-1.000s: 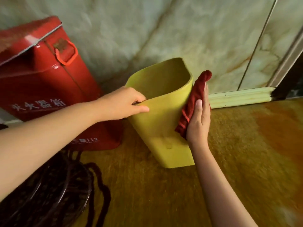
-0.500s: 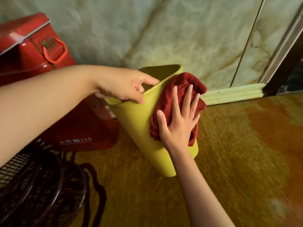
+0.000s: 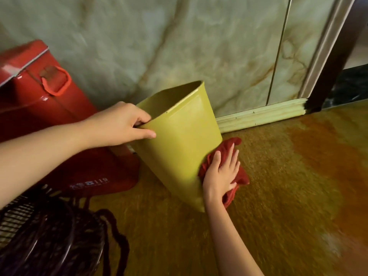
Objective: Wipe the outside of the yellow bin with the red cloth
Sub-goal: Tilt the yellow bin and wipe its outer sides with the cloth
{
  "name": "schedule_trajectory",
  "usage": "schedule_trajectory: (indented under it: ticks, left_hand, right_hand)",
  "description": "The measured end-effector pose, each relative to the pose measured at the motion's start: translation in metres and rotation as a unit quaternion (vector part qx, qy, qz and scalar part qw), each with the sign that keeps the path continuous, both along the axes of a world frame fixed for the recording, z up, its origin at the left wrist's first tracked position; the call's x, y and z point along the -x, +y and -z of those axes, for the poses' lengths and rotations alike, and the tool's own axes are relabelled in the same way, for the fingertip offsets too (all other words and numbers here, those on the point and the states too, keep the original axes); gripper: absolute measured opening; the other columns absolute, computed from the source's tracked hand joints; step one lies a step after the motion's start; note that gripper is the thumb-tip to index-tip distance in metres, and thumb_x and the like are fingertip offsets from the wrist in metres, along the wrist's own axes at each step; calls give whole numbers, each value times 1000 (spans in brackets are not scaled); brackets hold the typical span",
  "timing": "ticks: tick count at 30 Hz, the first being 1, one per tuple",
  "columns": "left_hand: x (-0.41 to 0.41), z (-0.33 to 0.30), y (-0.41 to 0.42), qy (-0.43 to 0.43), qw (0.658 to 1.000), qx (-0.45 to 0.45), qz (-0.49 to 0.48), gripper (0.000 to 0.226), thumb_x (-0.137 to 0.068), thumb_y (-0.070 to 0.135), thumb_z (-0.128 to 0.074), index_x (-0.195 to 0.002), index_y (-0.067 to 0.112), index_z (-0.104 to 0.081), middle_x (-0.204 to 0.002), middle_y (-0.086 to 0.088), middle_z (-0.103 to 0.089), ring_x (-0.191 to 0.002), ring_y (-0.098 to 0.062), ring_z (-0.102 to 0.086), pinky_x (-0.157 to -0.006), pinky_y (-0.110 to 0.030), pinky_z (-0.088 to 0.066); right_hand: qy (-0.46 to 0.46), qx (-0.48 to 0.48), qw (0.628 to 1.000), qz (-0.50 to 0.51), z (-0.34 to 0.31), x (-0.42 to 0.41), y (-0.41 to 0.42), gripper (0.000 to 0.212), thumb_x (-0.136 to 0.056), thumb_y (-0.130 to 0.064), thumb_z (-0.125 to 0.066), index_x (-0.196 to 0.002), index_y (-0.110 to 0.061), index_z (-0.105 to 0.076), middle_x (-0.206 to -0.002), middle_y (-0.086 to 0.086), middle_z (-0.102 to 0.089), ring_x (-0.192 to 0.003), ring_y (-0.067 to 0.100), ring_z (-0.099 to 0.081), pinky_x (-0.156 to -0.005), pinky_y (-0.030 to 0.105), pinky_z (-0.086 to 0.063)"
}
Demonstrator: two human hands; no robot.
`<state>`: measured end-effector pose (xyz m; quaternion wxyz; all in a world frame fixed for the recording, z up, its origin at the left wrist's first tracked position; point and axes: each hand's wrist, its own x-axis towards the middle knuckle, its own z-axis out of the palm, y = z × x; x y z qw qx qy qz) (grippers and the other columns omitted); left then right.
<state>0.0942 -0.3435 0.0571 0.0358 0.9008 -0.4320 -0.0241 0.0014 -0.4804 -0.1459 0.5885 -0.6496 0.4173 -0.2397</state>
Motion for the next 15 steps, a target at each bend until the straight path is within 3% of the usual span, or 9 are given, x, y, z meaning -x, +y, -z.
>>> schedule_trajectory:
  ticks: [5, 7, 9, 11, 13, 15]
  left_hand:
    - [20, 11, -65, -36, 998, 47, 25, 48, -75, 31, -63, -48, 12, -29, -45, -1, -27, -47, -15, -25, -44, -30, -21]
    - [17, 12, -72, 9, 998, 51, 35, 42, -77, 29, -63, -50, 12, -34, -46, 0, -32, -46, -11, -25, -44, -29, -22]
    - [8, 9, -61, 86, 995, 17, 51, 27, -77, 25, -64, -58, 12, -49, -48, 6, -50, -45, -5, -40, -45, -19, -30]
    - [0, 7, -39, 82, 996, -28, 32, 25, -75, 26, -65, -57, 21, -50, -50, 10, -56, -49, -1, -50, -46, -14, -35]
    - [-4, 11, -20, 14, 999, -32, -12, 42, -75, 27, -67, -48, 21, -35, -45, 5, -42, -47, -5, -44, -45, -22, -29]
    - [1, 17, -17, -13, 1000, 12, -19, 51, -74, 25, -69, -45, 21, -28, -43, 6, -32, -43, -3, -40, -43, -20, -24]
  right_hand:
    - [-139, 170, 974, -49, -51, 1, 11, 51, -85, -59, -17, -135, -59, -4, -157, -20, -11, -145, 6, -2, -110, 52, -2]
    - [-164, 203, 963, -70, -57, -1, 3, 48, -88, -55, -20, -134, -61, -8, -156, -18, -17, -145, 6, -6, -112, 52, -3]
    - [-166, 215, 958, -93, -43, 2, -13, 45, -90, -51, -23, -132, -59, -11, -156, -12, -23, -145, 10, -12, -116, 53, -11]
    - [-138, 170, 971, -96, -18, 9, -26, 44, -93, -46, -25, -136, -51, -22, -155, -7, -27, -145, 13, -17, -115, 55, -16]
    - [-73, 76, 992, -75, 6, 13, -34, 45, -95, -42, -26, -140, -38, -30, -155, -7, -28, -144, 15, -18, -113, 59, -16]
    - [-29, 2, 998, -61, 17, 16, -41, 45, -98, -40, -26, -142, -31, -31, -155, -6, -28, -145, 16, -17, -113, 60, -13]
